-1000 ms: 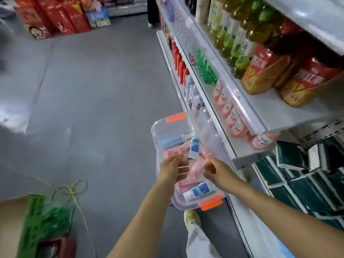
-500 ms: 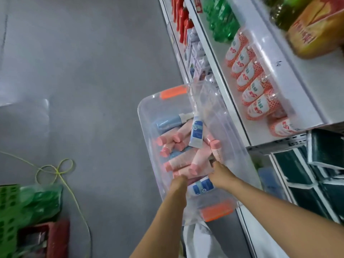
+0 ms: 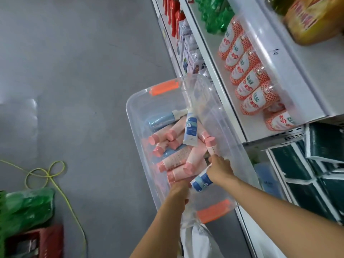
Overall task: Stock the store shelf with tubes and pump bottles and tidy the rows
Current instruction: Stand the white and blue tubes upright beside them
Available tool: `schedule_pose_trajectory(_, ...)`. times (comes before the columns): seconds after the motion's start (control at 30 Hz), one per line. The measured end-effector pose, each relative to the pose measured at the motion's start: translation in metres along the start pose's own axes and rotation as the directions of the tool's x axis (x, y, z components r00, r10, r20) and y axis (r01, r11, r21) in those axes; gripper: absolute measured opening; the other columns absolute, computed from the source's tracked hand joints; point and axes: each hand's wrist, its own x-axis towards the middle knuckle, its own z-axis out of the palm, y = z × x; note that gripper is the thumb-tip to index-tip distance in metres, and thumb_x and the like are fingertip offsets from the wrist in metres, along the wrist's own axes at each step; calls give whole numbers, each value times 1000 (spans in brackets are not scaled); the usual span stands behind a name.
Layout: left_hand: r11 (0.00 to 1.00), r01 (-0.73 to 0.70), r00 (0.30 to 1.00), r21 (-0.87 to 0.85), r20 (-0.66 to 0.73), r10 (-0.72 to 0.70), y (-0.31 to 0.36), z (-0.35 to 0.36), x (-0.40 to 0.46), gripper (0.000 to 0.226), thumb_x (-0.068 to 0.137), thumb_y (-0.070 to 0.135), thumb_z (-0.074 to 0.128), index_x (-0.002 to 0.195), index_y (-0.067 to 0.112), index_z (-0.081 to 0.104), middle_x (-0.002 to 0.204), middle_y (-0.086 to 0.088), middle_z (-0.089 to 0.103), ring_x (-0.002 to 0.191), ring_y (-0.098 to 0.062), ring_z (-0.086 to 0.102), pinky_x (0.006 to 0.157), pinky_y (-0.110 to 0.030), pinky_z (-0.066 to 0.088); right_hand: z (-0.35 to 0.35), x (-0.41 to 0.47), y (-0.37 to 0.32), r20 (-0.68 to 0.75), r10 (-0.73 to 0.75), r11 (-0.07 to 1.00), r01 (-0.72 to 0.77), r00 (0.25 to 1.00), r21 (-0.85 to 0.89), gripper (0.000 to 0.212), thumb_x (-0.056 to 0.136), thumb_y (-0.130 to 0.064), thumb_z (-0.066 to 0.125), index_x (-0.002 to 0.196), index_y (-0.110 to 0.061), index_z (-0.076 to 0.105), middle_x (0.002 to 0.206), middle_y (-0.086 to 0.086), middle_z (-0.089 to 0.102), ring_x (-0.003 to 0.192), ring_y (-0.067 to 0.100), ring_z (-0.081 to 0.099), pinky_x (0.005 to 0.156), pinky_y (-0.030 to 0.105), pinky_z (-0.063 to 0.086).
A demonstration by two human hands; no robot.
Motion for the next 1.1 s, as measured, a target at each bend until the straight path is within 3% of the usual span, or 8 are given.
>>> schedule_pose_trajectory(0.13,983,-24,997,183,78,10,6,-3,-22,16,82,30,66,90,19,57,79,-3,54,62,-14,43,54,-21,36,-17,-5,-7,-53,-117,992,119,992,38,29,94,-11,41,121,-15,52,120,10,57,113,29,47,89,38,48)
schedule_pose_trajectory(0.2,940,-124,985,317,153,78,11,-5,-33,14,82,33,69,86,23,60,74,1,57,59,-10,46,49,-17,38,-25,-6,-13,-34,-170,978,173,985,120,27,96,-12,41,120,-18,51,119,5,58,106,24,52,85,35,49)
schedule_pose_trajectory(0.3,906,-269,952,327,235,198,19,-7,-45,17,85,36,67,92,21,64,79,1,63,65,-11,55,58,-20,46,-36,-10,-28,47,-262,923,236,964,303,26,99,-14,42,122,-18,54,116,-1,53,105,18,55,86,29,49)
schedule_pose_trajectory(0.4,929,-311,942,201,195,274,32,-15,-50,25,89,32,62,107,15,62,88,-3,66,70,-13,60,55,-20,47,-44,-5,-43,-12,-302,881,284,953,377,19,99,-18,48,114,-16,58,118,2,58,103,16,57,85,28,51)
schedule_pose_trajectory(0.53,957,-262,964,-121,15,266,48,-28,-41,19,92,26,60,105,14,58,86,-12,68,66,-21,64,65,-35,59,-51,16,-55,-167,-238,890,284,957,356,17,98,-17,50,112,-13,57,117,8,62,99,19,58,80,27,45)
schedule_pose_trajectory(0.67,916,-221,975,-334,-57,214,61,-36,-26,22,92,26,60,107,10,58,78,-13,67,62,-24,64,66,-37,57,-39,43,-67,-116,-146,941,174,983,290,46,91,-22,62,131,-8,43,124,13,55,108,28,58,87,36,51)
schedule_pose_trajectory(0.83,879,-208,978,-429,-61,202,72,-36,-12,16,91,25,61,102,13,59,78,-12,69,59,-22,65,69,-39,57,-26,75,-90,-185,-42,977,79,982,198,57,94,-36,56,134,-2,36,132,19,48,120,35,49,93,41,44)
schedule_pose_trajectory(1.1,865,-251,967,-434,-68,246,78,-35,-4,14,91,29,61,101,20,58,85,-12,71,68,-23,68,81,-49,59,-25,98,-103,-147,101,980,-73,984,184,69,73,-38,76,126,-5,46,124,16,53,114,34,53,92,38,49)
